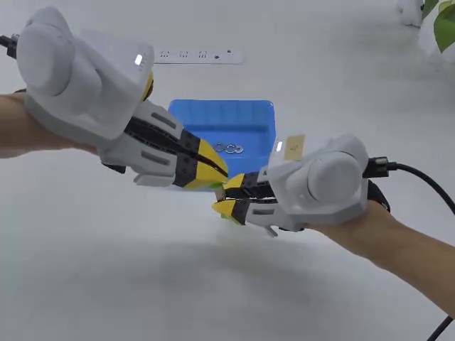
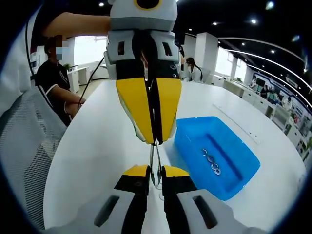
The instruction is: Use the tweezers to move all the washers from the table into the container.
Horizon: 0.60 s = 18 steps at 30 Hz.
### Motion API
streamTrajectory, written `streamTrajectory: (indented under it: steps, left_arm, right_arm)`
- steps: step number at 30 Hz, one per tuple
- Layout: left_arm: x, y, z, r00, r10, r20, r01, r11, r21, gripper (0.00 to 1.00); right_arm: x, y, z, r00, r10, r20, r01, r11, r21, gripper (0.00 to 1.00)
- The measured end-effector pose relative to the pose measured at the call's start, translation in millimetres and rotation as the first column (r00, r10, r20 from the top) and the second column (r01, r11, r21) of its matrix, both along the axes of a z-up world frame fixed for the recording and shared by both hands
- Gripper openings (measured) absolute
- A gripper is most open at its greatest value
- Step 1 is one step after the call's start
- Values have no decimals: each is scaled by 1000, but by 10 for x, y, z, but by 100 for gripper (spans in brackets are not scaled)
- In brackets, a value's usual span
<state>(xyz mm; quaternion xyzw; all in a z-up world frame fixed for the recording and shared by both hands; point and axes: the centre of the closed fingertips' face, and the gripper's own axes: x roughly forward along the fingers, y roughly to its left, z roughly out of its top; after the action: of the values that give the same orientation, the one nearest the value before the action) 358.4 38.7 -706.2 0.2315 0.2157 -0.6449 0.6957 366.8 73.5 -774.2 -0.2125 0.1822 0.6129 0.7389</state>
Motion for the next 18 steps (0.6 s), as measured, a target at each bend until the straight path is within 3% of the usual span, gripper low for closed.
streamTrajectory:
  steps: [13, 18]
  left_arm:
    - [4, -32, -33, 1000, 8, -23, -8, 1000, -17, 5]
    - [12, -24, -38, 1000, 2, -22, -2, 1000, -13, 5]
  right_arm:
    - [-4, -6, -34, 1000, -2, -7, 1, 1000, -3, 11]
    - [-20, -8, -36, 1000, 18, 12, -18, 1000, -24, 14]
